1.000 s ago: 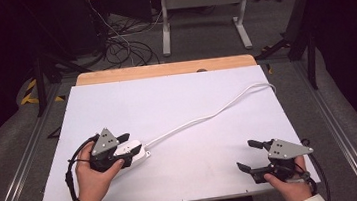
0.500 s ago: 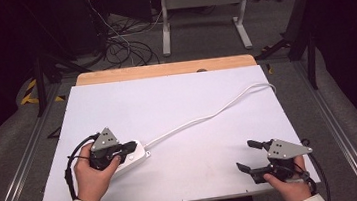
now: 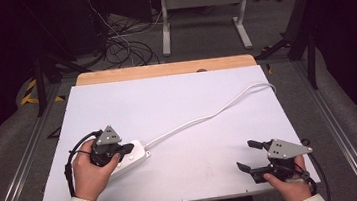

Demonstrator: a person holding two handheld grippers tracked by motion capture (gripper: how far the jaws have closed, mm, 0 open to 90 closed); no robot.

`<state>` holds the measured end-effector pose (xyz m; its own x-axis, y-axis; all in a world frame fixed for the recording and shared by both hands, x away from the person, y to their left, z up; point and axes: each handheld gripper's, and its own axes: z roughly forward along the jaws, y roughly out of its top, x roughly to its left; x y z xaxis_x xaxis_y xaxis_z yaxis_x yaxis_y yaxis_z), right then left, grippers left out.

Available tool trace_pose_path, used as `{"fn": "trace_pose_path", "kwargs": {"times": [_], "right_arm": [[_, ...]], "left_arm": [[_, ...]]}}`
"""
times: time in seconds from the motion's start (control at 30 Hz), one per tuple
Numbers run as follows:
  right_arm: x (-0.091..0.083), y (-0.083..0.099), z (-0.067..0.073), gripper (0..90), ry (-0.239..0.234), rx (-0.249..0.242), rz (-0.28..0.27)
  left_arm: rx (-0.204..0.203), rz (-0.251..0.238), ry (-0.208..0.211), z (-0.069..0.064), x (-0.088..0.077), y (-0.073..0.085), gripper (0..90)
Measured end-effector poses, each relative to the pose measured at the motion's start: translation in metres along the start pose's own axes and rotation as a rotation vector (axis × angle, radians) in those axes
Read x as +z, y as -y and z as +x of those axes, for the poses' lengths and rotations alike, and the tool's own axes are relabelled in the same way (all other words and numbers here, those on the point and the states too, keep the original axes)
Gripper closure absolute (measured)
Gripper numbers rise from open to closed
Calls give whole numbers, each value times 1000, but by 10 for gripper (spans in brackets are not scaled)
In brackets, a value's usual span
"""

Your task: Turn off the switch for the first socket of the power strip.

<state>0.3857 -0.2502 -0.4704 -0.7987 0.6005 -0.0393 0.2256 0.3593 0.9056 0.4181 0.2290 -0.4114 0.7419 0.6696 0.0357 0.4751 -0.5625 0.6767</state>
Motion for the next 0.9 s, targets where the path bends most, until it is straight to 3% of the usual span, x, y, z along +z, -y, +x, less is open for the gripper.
{"fn": "trace_pose_path", "kwargs": {"times": [0.6,0.9], "right_arm": [[0,1,-1,190,2,-1,10],[1,1,-1,189,0,-2,11]], "left_arm": [[-48,150,85,9,9,-6,900],[-55,214,101,11,16,-7,900]]}}
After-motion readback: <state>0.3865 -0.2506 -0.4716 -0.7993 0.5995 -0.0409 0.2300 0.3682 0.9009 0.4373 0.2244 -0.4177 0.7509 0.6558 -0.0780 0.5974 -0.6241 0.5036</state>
